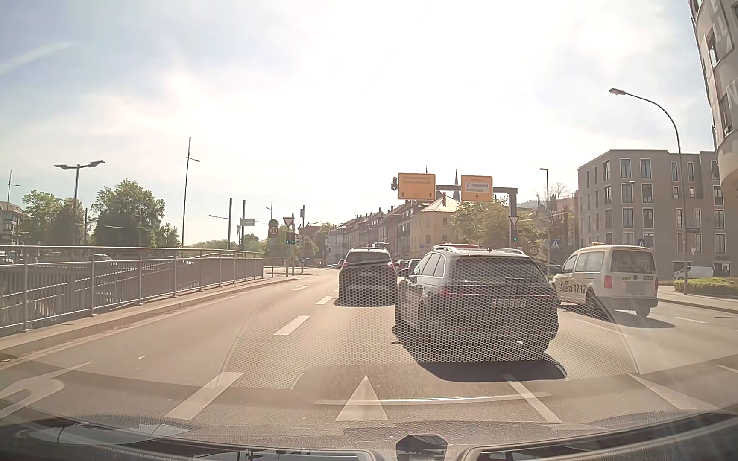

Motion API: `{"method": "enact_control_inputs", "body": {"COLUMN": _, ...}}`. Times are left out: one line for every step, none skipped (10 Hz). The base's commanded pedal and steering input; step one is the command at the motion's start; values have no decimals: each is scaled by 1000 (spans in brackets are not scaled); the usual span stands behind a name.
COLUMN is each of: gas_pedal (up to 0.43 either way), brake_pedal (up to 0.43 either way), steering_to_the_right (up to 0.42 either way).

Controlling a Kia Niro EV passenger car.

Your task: Follow the waypoints while adhering to traffic rules and regulations

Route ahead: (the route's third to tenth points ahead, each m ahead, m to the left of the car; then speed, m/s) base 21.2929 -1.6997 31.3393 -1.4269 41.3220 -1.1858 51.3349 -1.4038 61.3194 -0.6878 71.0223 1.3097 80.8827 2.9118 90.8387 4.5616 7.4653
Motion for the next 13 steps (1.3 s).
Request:
{"method": "enact_control_inputs", "body": {"gas_pedal": 67, "brake_pedal": 0, "steering_to_the_right": 2}}
{"method": "enact_control_inputs", "body": {"gas_pedal": 47, "brake_pedal": 0, "steering_to_the_right": 2}}
{"method": "enact_control_inputs", "body": {"gas_pedal": 20, "brake_pedal": 0, "steering_to_the_right": 0}}
{"method": "enact_control_inputs", "body": {"gas_pedal": 20, "brake_pedal": 0, "steering_to_the_right": -1}}
{"method": "enact_control_inputs", "body": {"gas_pedal": 20, "brake_pedal": 0, "steering_to_the_right": -1}}
{"method": "enact_control_inputs", "body": {"gas_pedal": 20, "brake_pedal": 0, "steering_to_the_right": -1}}
{"method": "enact_control_inputs", "body": {"gas_pedal": 20, "brake_pedal": 0, "steering_to_the_right": -2}}
{"method": "enact_control_inputs", "body": {"gas_pedal": 20, "brake_pedal": 0, "steering_to_the_right": -3}}
{"method": "enact_control_inputs", "body": {"gas_pedal": 20, "brake_pedal": 0, "steering_to_the_right": -4}}
{"method": "enact_control_inputs", "body": {"gas_pedal": 28, "brake_pedal": 0, "steering_to_the_right": -5}}
{"method": "enact_control_inputs", "body": {"gas_pedal": 28, "brake_pedal": 0, "steering_to_the_right": -5}}
{"method": "enact_control_inputs", "body": {"gas_pedal": 59, "brake_pedal": 0, "steering_to_the_right": -6}}
{"method": "enact_control_inputs", "body": {"gas_pedal": 67, "brake_pedal": 0, "steering_to_the_right": -6}}
